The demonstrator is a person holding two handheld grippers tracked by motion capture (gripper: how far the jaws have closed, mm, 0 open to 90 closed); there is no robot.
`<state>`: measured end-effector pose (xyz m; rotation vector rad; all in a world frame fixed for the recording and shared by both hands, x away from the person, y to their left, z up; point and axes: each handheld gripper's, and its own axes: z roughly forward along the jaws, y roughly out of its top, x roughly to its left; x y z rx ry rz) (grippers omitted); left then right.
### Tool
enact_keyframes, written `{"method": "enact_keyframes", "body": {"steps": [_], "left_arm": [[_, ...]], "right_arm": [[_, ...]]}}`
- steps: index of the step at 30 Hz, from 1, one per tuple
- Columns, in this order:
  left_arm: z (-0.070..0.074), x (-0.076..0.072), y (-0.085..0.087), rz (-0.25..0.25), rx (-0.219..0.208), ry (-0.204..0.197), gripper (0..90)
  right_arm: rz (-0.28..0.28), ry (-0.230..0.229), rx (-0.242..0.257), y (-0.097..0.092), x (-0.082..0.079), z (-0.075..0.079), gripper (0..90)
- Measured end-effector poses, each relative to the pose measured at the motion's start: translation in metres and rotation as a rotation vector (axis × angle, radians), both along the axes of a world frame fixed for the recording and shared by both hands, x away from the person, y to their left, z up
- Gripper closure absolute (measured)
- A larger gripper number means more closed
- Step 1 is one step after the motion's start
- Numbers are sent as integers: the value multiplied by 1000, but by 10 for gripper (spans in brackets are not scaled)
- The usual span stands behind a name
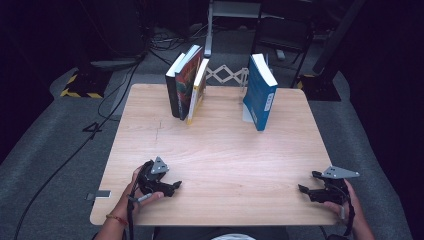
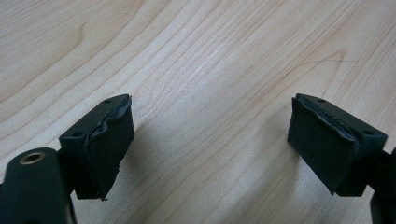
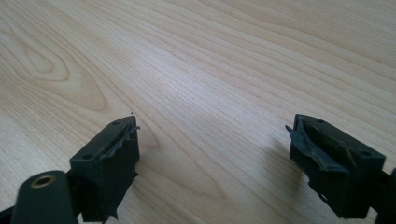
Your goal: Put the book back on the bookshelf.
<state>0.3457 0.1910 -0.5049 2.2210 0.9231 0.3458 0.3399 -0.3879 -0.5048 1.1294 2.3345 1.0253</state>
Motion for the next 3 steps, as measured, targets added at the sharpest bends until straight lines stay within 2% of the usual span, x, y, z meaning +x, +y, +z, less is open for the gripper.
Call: {"method": "enact_keyframes", "body": {"steps": [3], "left_arm": [[0, 0, 0, -1, 1, 2, 149]], "right_arm": [[0, 0, 0, 0, 0, 0, 163]]}}
